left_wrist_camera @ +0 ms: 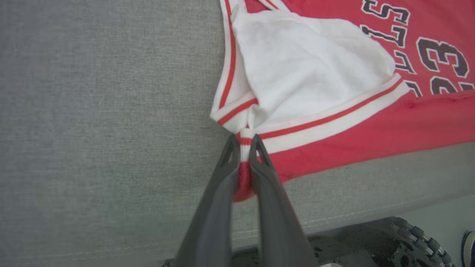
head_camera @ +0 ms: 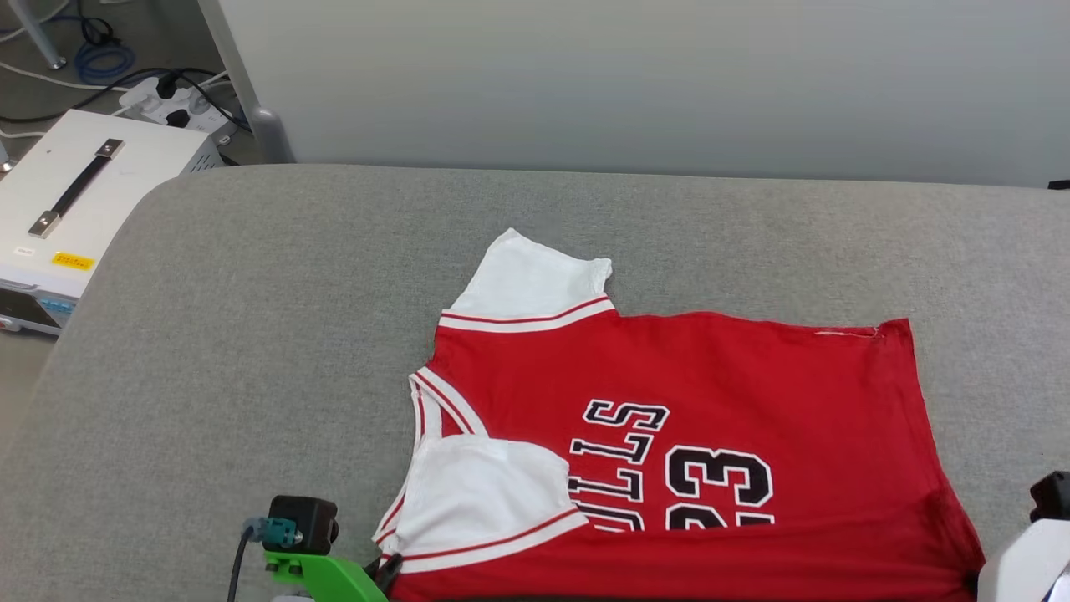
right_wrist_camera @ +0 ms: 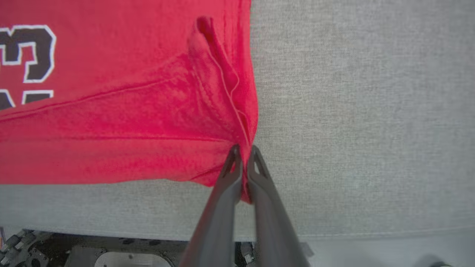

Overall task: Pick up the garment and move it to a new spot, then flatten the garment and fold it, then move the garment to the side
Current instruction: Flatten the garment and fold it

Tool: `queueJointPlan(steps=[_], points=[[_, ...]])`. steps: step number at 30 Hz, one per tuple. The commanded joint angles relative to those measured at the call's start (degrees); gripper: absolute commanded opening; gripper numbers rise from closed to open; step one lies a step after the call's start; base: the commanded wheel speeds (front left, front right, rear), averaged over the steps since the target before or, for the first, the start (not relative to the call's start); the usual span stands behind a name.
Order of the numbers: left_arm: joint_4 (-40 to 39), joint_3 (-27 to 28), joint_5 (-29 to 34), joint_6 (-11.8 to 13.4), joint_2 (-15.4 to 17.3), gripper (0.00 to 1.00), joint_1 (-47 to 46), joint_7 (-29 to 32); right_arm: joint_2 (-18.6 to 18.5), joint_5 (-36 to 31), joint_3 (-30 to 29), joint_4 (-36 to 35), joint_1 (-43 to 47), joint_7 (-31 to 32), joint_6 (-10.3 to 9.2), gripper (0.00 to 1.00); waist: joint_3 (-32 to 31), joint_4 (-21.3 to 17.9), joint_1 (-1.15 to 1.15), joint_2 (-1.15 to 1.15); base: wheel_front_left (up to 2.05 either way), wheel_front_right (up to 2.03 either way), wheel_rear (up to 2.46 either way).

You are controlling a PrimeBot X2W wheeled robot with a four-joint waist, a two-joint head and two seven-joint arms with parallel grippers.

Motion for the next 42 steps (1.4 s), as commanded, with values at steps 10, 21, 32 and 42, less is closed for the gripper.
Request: queueJointPlan(steps=[10,21,32,42], points=[[5.8,-0.9,-0.7,-1.8,-2.1,0.00,-0.8,-0.3,0.8,0.3,0.1,0.5,0.8,0.1,-0.05,0.00,1.5,-0.6,0.00,0.00,0.00,0.00,0.00],[8.8,-0.3,1.9,-2.1,-3.7,1.00,-3.9,-6.0,0.3,0.6,0.2,2.4,-2.1,-7.0,-0.05,1.00,0.2,-0.6,0.00,0.00,0.00,0.00,0.00],[3.1,3.3,8.3,-3.7,-3.9,1.00,-7.6,-22.6,-2.4,2.5,4.7,-4.4,-5.0,-23.9,-0.05,1.00,-1.9,-0.7,0.00,0.00,0.00,0.00,0.00],[0.7,7.2,12.2,-6.2,-7.4,1.00,-6.3,-28.1,-0.8,4.0,8.1,-5.5,-4.7,-41.9,-0.05,1.00,-1.4,-0.8,0.00,0.00,0.00,0.00,0.00]])
